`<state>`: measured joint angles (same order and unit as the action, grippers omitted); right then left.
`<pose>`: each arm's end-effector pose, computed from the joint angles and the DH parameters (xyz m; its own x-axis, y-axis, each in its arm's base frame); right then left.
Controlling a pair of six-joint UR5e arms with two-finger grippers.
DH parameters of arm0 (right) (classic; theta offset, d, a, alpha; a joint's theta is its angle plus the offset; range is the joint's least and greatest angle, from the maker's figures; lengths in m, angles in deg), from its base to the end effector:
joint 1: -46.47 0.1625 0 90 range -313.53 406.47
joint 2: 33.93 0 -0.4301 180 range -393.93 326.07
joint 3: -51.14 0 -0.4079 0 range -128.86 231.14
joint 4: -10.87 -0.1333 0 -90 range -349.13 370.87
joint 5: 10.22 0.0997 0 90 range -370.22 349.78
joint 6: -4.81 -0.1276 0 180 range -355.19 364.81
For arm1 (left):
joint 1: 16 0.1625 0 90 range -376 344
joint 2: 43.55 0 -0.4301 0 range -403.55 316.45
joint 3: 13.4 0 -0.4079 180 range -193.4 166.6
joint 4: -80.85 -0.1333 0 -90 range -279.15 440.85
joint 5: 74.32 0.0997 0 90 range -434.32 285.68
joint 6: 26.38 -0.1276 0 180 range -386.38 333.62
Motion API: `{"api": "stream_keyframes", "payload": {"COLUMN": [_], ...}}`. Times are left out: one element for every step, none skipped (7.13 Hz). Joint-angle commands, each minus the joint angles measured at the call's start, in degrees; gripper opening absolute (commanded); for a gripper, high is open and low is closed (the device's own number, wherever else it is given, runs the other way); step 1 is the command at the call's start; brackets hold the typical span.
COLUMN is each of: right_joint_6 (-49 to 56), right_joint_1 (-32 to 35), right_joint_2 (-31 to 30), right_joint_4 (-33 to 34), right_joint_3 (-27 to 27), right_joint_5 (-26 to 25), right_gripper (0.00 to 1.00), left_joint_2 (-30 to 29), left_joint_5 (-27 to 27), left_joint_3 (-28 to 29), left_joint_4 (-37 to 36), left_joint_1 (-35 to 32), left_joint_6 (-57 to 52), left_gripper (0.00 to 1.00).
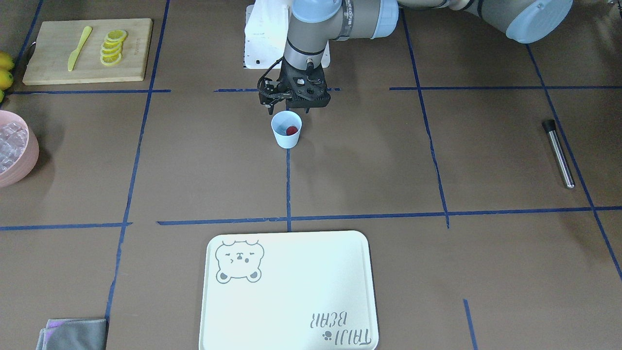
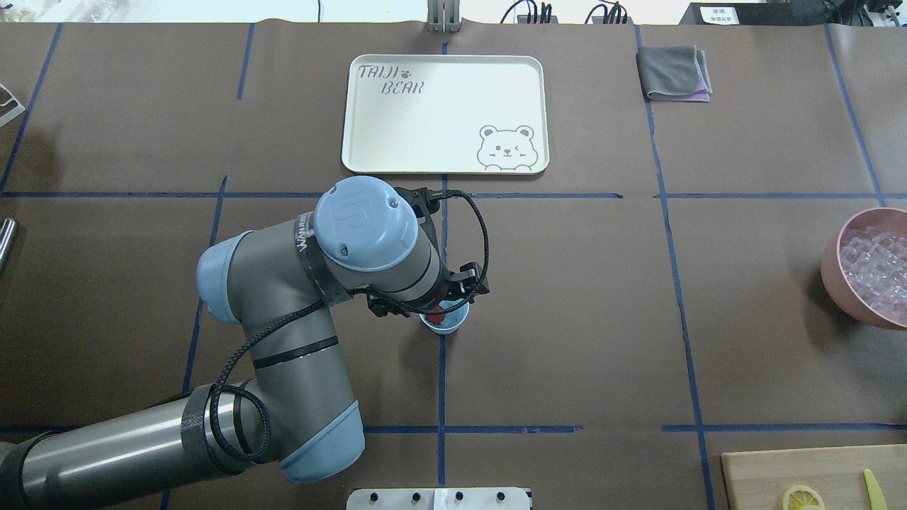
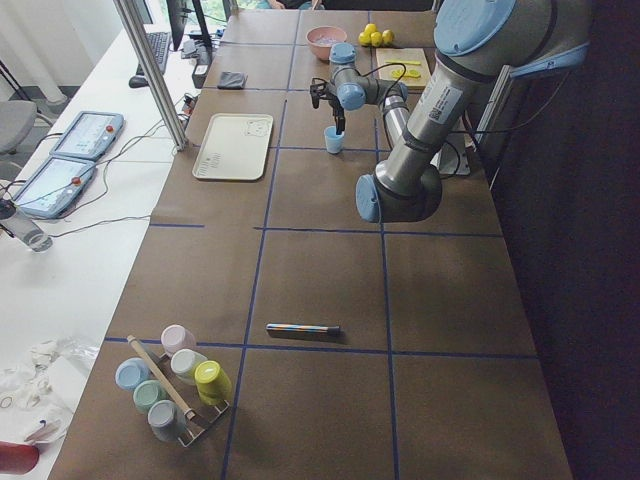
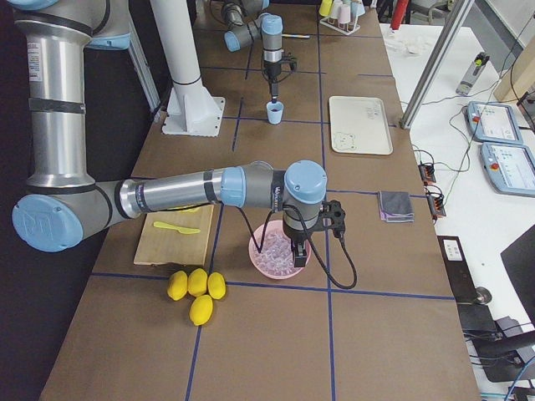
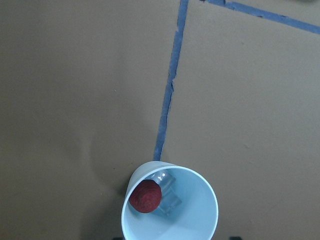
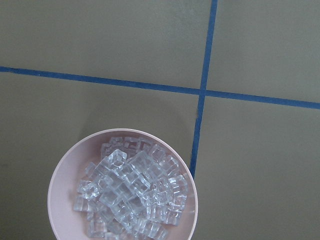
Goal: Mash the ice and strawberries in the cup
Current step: 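Open the left gripper to drop the strawberry into the cup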
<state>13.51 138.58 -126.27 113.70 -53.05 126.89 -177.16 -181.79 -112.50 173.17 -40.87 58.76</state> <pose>0.0575 -0.4781 0.5970 0.6774 -0.1140 0.7267 0.0664 0.9934 0.0939 0.5957 -0.3809 0.1375 0.5332 -0.1581 -0.8311 0.1333 0.9858 -0.1020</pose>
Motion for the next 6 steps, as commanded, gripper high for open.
{"api": "stream_keyframes", "payload": {"right_joint_6": [0.0,0.0,-0.3,0.3,0.4,0.6], "right_joint_1": [0.0,0.0,0.0,0.0,0.1,0.2], "right_joint_2": [0.1,0.1,0.5,0.8,-0.3,-1.5], "right_joint_4": [0.0,0.0,0.1,-0.1,-3.9,-10.0], "right_joint_3": [0.0,0.1,0.6,2.3,3.3,5.7], "right_joint_5": [0.0,-0.1,-0.3,-0.4,-0.4,-0.4], "right_gripper": [0.99,0.99,0.99,0.99,0.99,0.99], "left_joint_2": [0.5,1.9,4.7,9.5,13.3,15.5], "left_joint_5": [0.3,1.1,1.0,0.6,0.3,-2.2], "left_joint_3": [-0.5,-1.4,-3.4,-7.1,-9.7,-10.3], "left_joint_4": [0.0,-0.2,-0.2,-0.7,-1.1,-1.2], "left_joint_1": [-0.1,-0.5,-2.6,-5.3,-8.1,-11.3], "left_joint_6": [-0.3,-3.5,-6.6,-12.1,-17.8,-22.6], "left_gripper": [1.0,1.0,1.0,1.0,1.0,1.0]}}
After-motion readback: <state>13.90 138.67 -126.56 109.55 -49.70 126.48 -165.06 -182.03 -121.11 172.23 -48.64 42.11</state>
